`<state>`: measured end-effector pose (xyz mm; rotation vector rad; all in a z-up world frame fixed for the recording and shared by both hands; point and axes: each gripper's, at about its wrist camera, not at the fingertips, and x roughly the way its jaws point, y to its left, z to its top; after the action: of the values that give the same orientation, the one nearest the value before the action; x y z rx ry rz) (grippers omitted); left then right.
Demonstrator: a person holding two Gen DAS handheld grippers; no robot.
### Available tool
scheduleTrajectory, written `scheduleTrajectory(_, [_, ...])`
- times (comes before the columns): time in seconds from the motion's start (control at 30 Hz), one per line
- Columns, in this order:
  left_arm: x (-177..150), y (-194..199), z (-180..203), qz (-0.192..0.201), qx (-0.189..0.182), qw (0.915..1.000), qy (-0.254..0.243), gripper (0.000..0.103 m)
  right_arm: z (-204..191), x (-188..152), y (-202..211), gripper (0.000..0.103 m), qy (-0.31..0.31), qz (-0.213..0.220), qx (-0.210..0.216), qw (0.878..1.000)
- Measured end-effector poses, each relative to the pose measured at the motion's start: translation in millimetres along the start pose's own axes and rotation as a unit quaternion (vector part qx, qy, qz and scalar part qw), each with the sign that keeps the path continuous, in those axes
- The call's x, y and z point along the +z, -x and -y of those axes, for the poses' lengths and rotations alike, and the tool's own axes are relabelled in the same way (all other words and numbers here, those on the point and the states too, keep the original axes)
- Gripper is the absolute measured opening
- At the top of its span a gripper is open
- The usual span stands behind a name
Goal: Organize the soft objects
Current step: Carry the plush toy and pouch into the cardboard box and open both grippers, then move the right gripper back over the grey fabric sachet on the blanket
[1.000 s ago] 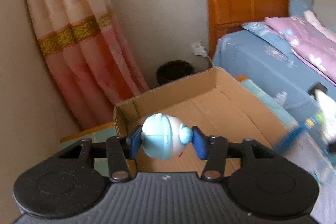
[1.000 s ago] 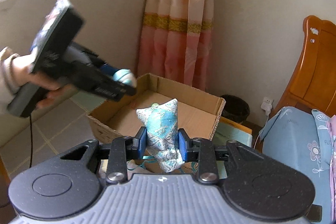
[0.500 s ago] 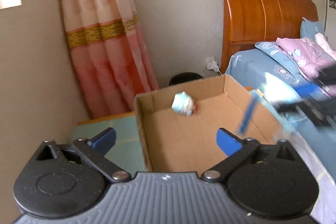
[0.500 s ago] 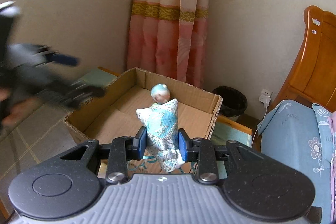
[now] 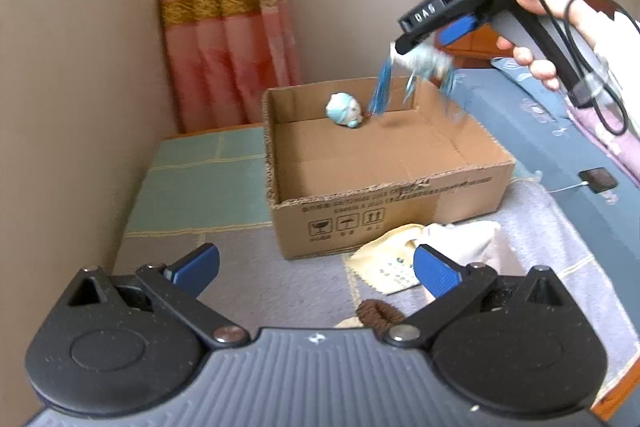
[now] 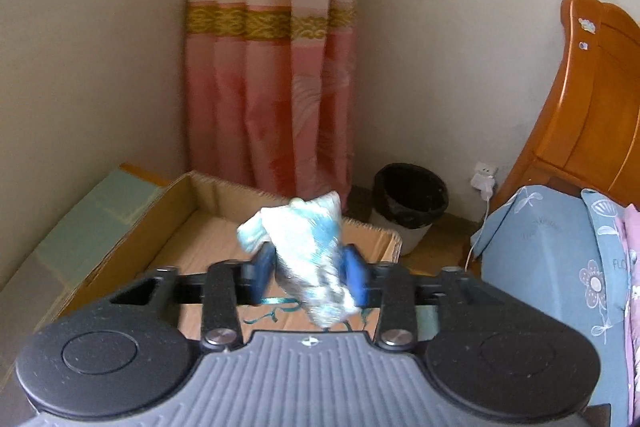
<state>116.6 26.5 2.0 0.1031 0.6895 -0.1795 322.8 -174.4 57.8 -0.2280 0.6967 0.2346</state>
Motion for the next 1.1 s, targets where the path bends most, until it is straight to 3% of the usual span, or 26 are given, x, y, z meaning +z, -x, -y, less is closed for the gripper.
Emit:
scheduleTrajectory(0.03, [-2.6, 2.3, 2.4, 0.000, 0.003, 1.0000, -0.002, 0.102, 0.2, 1.7, -3.4, 0.083, -0.001, -0.004, -0.003, 1.000])
scheduleTrajectory(0.07, [-4.4, 3.2, 3.5, 0.001, 0.001, 1.0000, -0.006, 0.102, -0.2, 2.0, -3.4, 0.096, -0.008, -0.003, -0.008, 1.000])
scheduleTrajectory(0.13, [-10.1, 7.0, 4.2, 0.003, -0.002, 0.9999, -0.010, 0.102, -0.4, -0.9, 3.6, 0.100, -0.019, 0.005, 0.002, 1.000])
scheduleTrajectory(0.63, [-35.9, 31.3, 3.8, 0.000, 0.005, 1.0000, -0.003, 0.102, -19.3, -64.7, 89.4, 0.103, -0.043, -0.001, -0.015, 0.999])
scheduleTrajectory(0.9, [-58.7, 35.7, 1.6, -0.016, 0.002, 0.9998, 0.010, 0.102, -35.0, -128.9, 104.1, 0.103, -0.076, -0.010, -0.033, 0.997])
scheduleTrajectory(1.1, [-71.1, 30.4, 2.8, -0.030, 0.005, 0.9995, 0.002, 0.102, -49.2, -181.6, 87.3, 0.103, -0.110, -0.043, -0.055, 0.991])
